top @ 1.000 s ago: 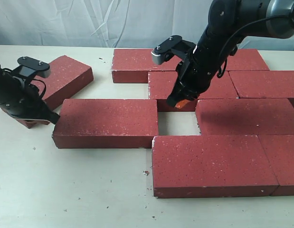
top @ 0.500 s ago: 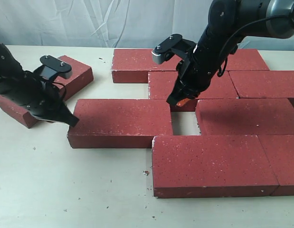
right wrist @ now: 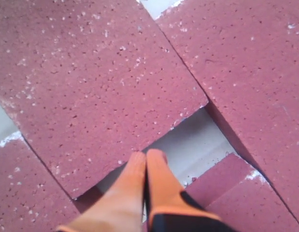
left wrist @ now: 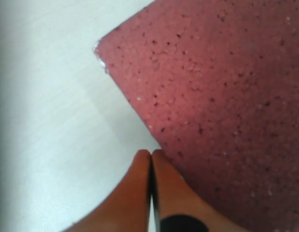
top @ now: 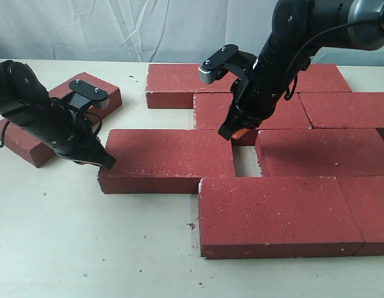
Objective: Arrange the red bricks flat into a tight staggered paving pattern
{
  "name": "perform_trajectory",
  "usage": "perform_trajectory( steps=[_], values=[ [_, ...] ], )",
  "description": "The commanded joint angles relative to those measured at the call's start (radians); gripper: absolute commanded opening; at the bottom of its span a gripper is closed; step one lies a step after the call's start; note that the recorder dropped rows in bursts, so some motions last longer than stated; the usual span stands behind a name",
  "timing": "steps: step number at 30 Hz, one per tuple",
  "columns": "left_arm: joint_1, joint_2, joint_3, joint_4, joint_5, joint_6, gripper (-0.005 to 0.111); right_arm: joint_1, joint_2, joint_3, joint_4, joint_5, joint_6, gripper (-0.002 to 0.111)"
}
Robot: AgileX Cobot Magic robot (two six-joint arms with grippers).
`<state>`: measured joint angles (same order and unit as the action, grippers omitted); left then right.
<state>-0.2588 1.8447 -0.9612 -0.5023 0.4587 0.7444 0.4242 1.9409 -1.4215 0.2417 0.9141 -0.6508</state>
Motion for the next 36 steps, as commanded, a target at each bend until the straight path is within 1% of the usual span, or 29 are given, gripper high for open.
perform_trajectory(
  steps=[1,6,10,13,19,24,28,32,36],
  values=[
    [-0.003,-0.001,-0.007,-0.029,0.009,0.0,0.0,-0.006,-0.01,0.002,-0.009,-0.005,-0.003,-0.001],
    [-0.028,-0.001,-0.007,-0.029,0.01,0.002,0.0,-0.006,-0.01,0.002,-0.009,-0.005,-0.003,-0.001],
    [-0.068,-0.001,-0.007,-0.029,-0.037,0.004,0.0,-0.006,-0.01,0.002,-0.009,-0.005,0.0,-0.001],
    [-0.09,-0.001,-0.007,-0.033,-0.042,0.004,0.0,-0.006,-0.01,0.002,-0.009,-0.005,0.0,-0.001],
    [-0.103,0.003,-0.007,-0.044,-0.053,0.004,0.0,-0.006,-0.01,0.002,-0.009,-0.005,0.0,-0.001],
    [-0.106,0.053,-0.03,-0.052,-0.056,0.004,0.0,-0.006,-0.01,0.002,-0.009,-0.005,-0.003,-0.001],
    [-0.134,0.087,-0.06,-0.046,-0.024,0.004,0.0,-0.006,-0.01,0.002,-0.009,-0.005,-0.003,-0.001],
    [-0.171,0.089,-0.067,-0.043,-0.031,0.004,0.0,-0.006,-0.01,0.002,-0.009,-0.005,0.0,-0.001],
    [-0.183,0.089,-0.067,-0.043,-0.041,0.004,0.0,-0.006,-0.01,0.002,-0.009,-0.005,-0.002,-0.001]
  ],
)
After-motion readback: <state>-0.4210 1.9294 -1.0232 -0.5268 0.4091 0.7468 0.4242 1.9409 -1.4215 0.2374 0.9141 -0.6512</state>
